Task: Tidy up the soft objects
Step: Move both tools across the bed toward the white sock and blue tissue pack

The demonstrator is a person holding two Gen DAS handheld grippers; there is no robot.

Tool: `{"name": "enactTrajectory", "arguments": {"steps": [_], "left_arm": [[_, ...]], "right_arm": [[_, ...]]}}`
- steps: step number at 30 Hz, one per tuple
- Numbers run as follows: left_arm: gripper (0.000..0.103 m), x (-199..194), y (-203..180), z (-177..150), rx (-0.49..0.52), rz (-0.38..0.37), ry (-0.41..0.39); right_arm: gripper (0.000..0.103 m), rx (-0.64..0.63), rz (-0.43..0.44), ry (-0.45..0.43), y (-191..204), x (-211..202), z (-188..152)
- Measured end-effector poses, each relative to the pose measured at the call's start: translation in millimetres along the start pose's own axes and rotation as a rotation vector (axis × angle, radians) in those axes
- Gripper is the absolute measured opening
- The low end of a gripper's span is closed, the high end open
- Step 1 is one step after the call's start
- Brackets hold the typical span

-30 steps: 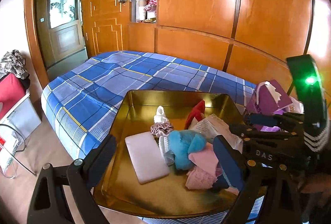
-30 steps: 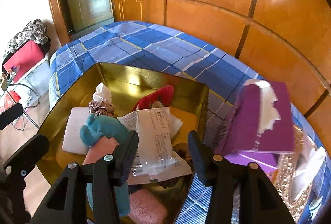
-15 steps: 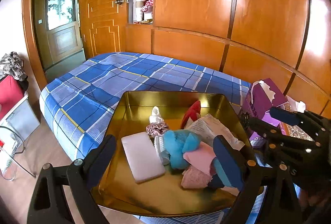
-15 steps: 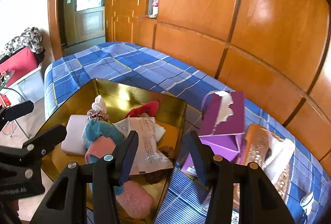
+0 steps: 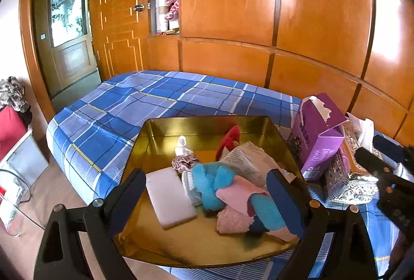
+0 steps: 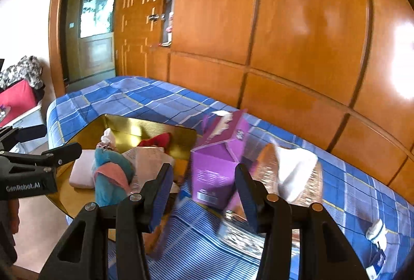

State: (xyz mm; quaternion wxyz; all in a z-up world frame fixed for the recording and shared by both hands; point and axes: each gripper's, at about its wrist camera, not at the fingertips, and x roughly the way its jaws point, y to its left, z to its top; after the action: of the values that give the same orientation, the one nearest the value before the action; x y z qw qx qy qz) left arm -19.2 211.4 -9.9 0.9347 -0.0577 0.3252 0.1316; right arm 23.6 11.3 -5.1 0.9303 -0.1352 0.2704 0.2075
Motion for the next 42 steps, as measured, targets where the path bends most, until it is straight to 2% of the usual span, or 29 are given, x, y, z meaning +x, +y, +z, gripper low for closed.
{"name": "enactTrajectory", "arguments": {"steps": [8, 16, 26, 34, 42], "left_arm": [[0.095, -9.1, -22.7, 0.9, 0.055, -0.038, -0.011], [0.095, -14.4, -46.7, -0.4, 0.116, -0.065, -0.007], [0.095, -24.7, -82.3, -2.6, 0.204, -0.129, -0.019], [0.095, -34.1, -119.0, -6.3, 0.286, -0.210, -0.015], [0.095, -51.6, -178.6, -12.5, 0.439, -0.303, -0.041]], "right_arm": [[0.050, 0.066, -0.107, 0.015, -50.4, -20.8, -26.7], [0.050, 0.159, -0.241, 0.113, -110.3, -33.3, -76.5], [0.050, 0.271, -0.368, 0.186, -166.3, -61.9, -126.2], [0.050, 0.381, -0.455, 0.230, -198.9, -82.8, -162.2], [0.050, 0.509, -0.541, 0.267, -231.0, -97.4, -192.8]]}}
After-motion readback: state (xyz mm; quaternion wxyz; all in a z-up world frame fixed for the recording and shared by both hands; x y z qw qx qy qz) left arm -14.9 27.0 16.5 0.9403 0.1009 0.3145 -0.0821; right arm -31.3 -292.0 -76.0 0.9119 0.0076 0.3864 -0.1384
